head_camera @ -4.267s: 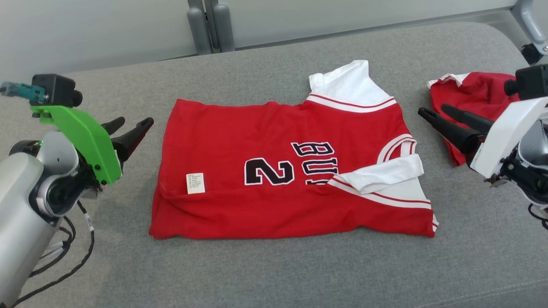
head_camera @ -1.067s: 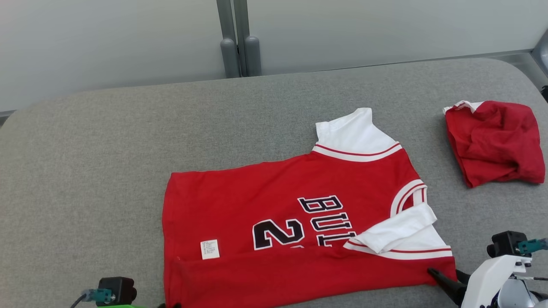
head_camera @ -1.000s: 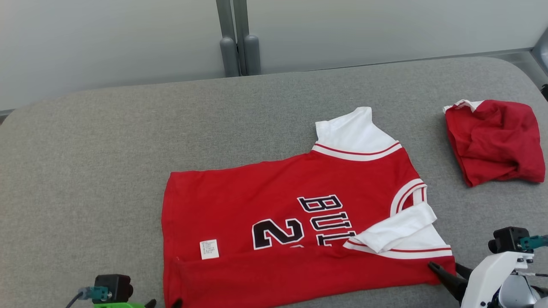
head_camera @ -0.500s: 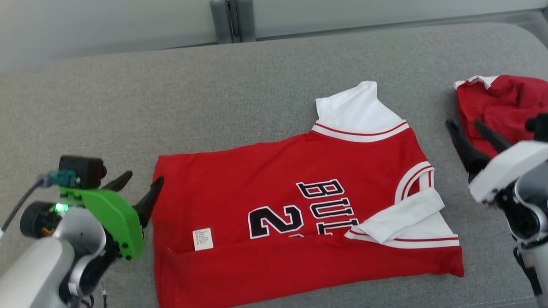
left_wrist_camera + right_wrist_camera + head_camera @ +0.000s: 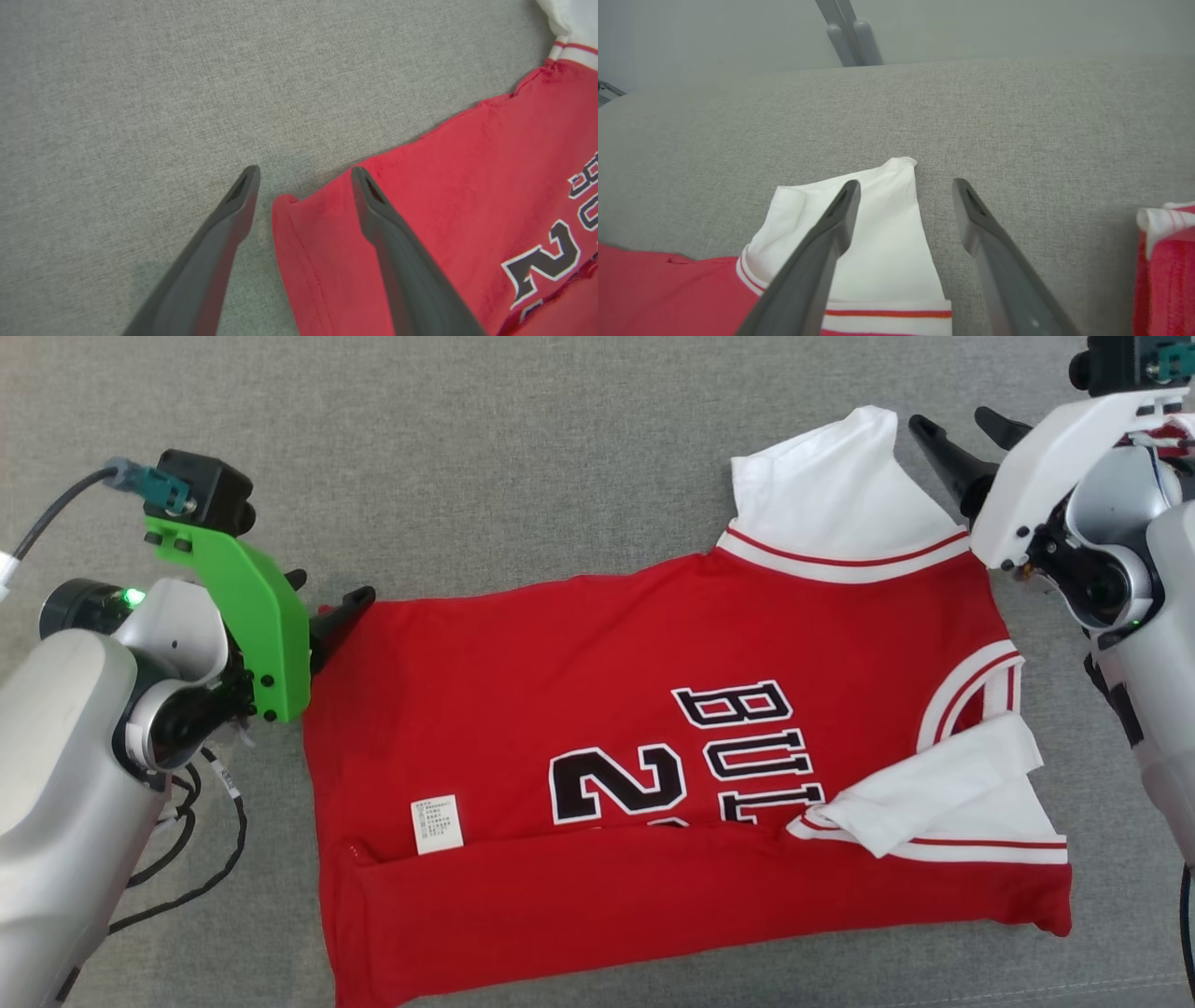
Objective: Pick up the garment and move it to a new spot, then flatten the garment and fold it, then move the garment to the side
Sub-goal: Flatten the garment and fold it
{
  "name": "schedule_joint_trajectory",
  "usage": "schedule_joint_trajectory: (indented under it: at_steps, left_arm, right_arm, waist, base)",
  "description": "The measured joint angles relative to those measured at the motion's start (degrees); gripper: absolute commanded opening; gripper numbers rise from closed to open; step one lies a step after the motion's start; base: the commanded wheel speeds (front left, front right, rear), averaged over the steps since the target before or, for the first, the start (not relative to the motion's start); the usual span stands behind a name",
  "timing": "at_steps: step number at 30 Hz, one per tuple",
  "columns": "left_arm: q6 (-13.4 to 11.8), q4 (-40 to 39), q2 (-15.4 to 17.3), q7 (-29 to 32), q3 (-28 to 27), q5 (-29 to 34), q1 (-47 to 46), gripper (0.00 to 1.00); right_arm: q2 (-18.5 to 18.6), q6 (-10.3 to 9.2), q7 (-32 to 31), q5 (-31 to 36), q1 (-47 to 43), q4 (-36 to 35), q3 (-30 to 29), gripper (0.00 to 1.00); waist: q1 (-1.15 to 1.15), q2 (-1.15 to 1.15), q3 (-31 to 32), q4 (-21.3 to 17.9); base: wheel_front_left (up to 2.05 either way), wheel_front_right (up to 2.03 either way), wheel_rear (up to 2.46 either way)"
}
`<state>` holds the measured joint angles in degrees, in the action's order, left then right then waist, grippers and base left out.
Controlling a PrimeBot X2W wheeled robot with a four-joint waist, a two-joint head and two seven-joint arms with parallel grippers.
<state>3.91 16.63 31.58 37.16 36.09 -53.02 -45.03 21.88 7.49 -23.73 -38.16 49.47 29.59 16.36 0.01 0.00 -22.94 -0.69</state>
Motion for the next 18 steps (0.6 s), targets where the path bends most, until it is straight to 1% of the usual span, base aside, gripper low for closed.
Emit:
schedule_joint_trajectory:
  at_steps: [6, 10, 15, 18]
  left_arm:
    - [1.1, 2.6, -0.9, 3.6, 1.4, -0.7, -3.2, 1.0]
    - [1.5, 2.5, -0.7, 4.5, 1.4, -1.0, -4.4, 1.0]
    - [1.4, 1.2, -0.1, 5.2, 0.8, -2.5, -4.4, 1.0]
    - [1.3, -0.1, 0.4, 5.7, 0.7, -3.1, -4.3, 1.0]
  right_arm:
    - [0.4, 0.0, -3.0, -3.3, 6.8, 7.3, 6.0, 1.0]
    - [0.7, 0.0, -2.7, -5.2, 9.9, 9.9, 9.0, 1.0]
    - [0.9, 0.0, -3.1, -8.1, 11.1, 12.7, 12.0, 1.0]
    - [1.3, 0.0, -2.1, -8.6, 12.0, 14.5, 13.5, 1.0]
  waist:
    - [0.0, 0.0, -2.9, 1.5]
    - [0.0, 0.0, -3.8, 2.4]
    - [0.0, 0.0, -4.3, 3.0]
    - [0.0, 0.0, -4.6, 3.2]
  base:
    - [0.0, 0.0, 0.0]
    - [0.0, 0.0, 0.0]
    - [0.0, 0.0, 0.0]
    - [0.0, 0.0, 0.0]
